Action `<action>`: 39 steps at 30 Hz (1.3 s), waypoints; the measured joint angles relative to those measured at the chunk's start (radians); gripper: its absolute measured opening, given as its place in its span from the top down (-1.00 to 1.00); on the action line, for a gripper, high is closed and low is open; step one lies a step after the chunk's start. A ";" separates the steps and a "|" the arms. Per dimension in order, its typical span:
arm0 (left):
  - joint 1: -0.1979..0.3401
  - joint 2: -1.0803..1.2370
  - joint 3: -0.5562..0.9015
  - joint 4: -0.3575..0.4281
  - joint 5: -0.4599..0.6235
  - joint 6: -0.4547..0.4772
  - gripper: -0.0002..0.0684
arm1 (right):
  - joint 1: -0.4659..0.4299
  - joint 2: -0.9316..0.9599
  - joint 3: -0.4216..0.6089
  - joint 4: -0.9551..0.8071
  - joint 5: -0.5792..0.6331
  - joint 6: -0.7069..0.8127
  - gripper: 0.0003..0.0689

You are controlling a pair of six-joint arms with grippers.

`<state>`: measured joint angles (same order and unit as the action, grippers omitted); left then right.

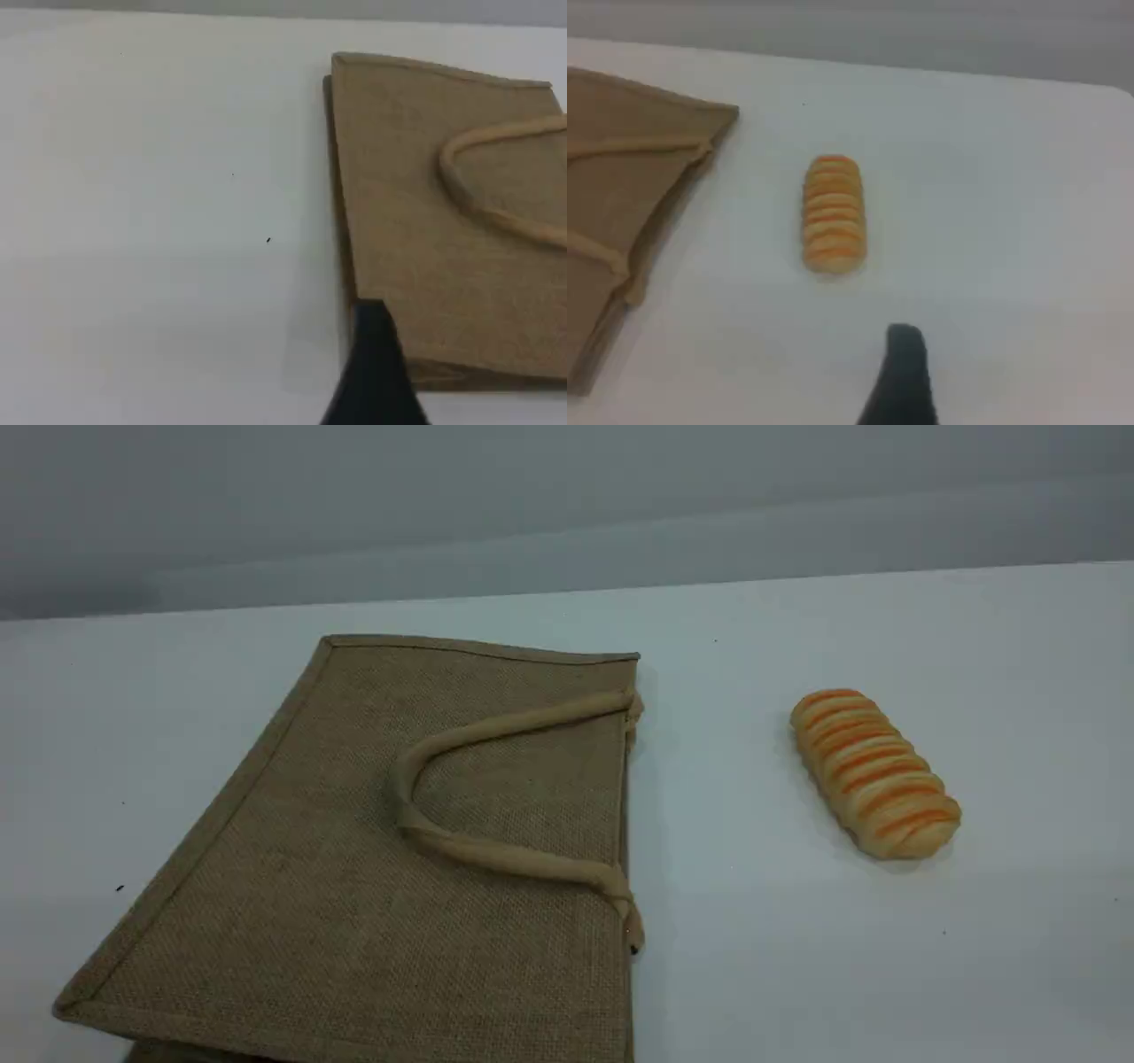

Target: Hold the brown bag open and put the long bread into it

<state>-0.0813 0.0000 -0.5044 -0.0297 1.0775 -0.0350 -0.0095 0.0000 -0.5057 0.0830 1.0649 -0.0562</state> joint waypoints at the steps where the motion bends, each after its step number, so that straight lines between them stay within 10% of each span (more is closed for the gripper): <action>1: 0.000 0.000 0.000 0.000 0.000 0.000 -0.34 | 0.000 0.000 0.000 0.000 0.000 0.000 -0.54; 26: 0.000 0.094 -0.049 -0.020 -0.022 0.012 -0.34 | 0.000 0.029 -0.022 0.095 -0.043 -0.011 -0.54; 39: 0.000 0.692 -0.136 -0.132 -0.366 0.088 -0.34 | 0.000 0.588 -0.031 0.416 -0.472 -0.280 -0.54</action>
<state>-0.0813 0.6916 -0.6408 -0.1618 0.7116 0.0525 -0.0095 0.5884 -0.5362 0.4990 0.5926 -0.3367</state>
